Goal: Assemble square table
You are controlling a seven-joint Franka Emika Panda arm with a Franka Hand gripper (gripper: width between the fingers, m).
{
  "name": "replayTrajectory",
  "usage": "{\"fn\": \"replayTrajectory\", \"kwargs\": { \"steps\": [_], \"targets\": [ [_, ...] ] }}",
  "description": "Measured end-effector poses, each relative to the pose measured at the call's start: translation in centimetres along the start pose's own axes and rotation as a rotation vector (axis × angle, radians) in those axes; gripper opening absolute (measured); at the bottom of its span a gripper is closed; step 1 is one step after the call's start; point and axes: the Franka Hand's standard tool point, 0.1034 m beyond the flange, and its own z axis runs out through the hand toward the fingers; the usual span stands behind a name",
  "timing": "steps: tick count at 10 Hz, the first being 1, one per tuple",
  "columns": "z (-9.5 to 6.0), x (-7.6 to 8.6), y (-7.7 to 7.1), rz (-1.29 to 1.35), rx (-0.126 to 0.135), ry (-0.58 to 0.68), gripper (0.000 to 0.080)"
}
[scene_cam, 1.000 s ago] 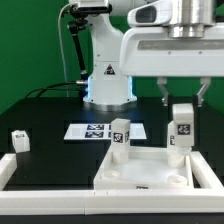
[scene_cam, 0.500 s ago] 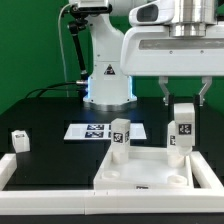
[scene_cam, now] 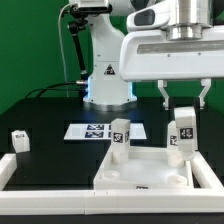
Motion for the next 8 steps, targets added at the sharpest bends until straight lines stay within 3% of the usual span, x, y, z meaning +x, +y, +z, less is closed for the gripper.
{"fn": "replayTrajectory", "kwargs": {
  "steps": [5,8],
  "targets": [
    [1.4,0.4,1.9,-0.014,-0.029,-0.009,0.0295],
    [1.6,0.1,1.6,-0.006,-0.028,-0.013,0.0295]
  ]
}}
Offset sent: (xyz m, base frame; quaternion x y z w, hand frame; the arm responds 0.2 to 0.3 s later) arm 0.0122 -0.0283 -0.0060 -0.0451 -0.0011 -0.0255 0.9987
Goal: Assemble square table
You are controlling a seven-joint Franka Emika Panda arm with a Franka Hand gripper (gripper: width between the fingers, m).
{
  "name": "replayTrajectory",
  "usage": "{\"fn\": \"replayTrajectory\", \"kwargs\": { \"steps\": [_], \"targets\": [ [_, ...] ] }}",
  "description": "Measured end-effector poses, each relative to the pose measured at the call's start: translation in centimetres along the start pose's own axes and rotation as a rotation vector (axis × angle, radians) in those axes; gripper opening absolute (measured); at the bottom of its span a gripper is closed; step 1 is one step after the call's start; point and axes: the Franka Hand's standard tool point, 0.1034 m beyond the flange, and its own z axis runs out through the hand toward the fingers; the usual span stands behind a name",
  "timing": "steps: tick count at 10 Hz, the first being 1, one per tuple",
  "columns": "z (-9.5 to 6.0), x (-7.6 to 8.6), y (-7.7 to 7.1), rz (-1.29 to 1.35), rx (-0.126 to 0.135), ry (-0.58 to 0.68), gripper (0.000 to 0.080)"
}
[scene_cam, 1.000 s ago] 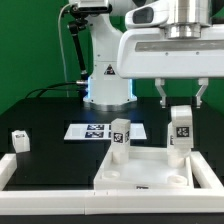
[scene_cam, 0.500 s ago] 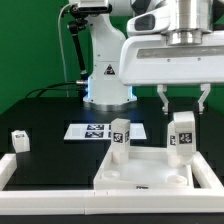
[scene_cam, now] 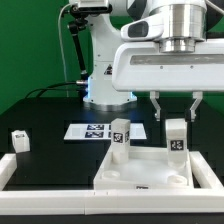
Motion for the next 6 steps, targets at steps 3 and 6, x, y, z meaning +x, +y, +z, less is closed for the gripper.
{"fn": "replayTrajectory", "kwargs": {
  "steps": [3,6],
  "targets": [
    [0.0,0.0,-0.1,0.003,0.002,0.003,0.0295],
    [-0.5,0.2,-1.3,0.008,0.011,0.095,0.0295]
  ]
}}
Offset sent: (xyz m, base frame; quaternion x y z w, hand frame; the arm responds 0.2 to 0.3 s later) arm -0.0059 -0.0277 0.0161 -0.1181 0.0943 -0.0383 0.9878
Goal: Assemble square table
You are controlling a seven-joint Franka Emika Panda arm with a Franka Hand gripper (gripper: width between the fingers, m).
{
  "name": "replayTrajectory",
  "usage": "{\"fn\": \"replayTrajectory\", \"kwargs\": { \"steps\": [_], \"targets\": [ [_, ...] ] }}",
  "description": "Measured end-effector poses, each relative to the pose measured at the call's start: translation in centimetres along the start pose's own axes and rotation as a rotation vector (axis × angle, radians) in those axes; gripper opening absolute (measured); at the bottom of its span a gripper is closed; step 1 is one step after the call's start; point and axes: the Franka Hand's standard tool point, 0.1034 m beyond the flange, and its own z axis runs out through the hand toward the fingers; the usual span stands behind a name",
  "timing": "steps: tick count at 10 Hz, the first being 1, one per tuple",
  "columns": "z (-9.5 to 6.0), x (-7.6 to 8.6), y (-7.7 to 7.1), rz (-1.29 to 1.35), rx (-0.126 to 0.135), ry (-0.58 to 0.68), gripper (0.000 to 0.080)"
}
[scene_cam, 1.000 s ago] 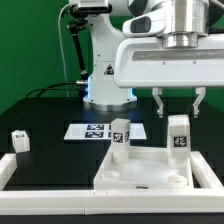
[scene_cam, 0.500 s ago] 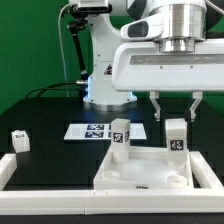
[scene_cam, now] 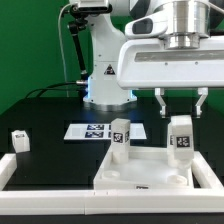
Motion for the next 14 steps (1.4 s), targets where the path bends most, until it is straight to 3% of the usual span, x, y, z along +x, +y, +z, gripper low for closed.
{"fn": "replayTrajectory", "kwargs": {
  "steps": [2,6,9,14],
  "targets": [
    [0.2,-0.3,-0.6,-0.023,-0.011,0.013,0.0295],
    [0.5,-0.2,0.4,-0.045,-0.02,0.009,0.0295],
    [1.8,-1.0,0.6,-0.051,-0.026,0.004,0.0294],
    [2.9,-1.9,0.4,-0.055,-0.03,-0.004,0.0294]
  ]
}}
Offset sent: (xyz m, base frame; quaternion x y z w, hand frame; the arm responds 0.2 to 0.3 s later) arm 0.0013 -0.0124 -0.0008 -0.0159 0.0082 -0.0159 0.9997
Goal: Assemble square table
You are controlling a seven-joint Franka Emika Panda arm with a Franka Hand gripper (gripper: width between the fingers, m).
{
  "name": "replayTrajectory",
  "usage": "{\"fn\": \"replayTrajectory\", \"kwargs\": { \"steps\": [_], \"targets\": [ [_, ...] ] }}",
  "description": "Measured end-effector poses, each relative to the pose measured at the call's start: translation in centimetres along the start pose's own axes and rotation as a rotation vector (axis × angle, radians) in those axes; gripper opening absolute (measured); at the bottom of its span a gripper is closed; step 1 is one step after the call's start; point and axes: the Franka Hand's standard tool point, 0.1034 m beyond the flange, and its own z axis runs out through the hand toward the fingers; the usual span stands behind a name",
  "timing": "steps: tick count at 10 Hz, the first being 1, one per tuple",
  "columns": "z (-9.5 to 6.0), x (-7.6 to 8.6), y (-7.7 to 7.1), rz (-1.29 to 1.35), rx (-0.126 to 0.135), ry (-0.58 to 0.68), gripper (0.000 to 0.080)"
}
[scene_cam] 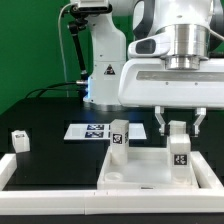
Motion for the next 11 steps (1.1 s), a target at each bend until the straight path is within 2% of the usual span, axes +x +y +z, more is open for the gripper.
{"fn": "replayTrajectory", "kwargs": {
  "steps": [2,5,9,10,11],
  "targets": [
    [0.2,-0.5,-0.8,-0.005,0.004,-0.002,0.0294],
    [0.1,-1.4,-3.1,0.0,0.032,0.034,0.0294],
    [0.2,-1.4,-3.2,0.004,0.04,0.059,0.0294],
    [0.2,-1.4,-3.2,0.0,0.04,0.059,0.0384],
    [0.2,-1.5,-3.2,-0.005,0.039,0.059,0.056]
  ]
}}
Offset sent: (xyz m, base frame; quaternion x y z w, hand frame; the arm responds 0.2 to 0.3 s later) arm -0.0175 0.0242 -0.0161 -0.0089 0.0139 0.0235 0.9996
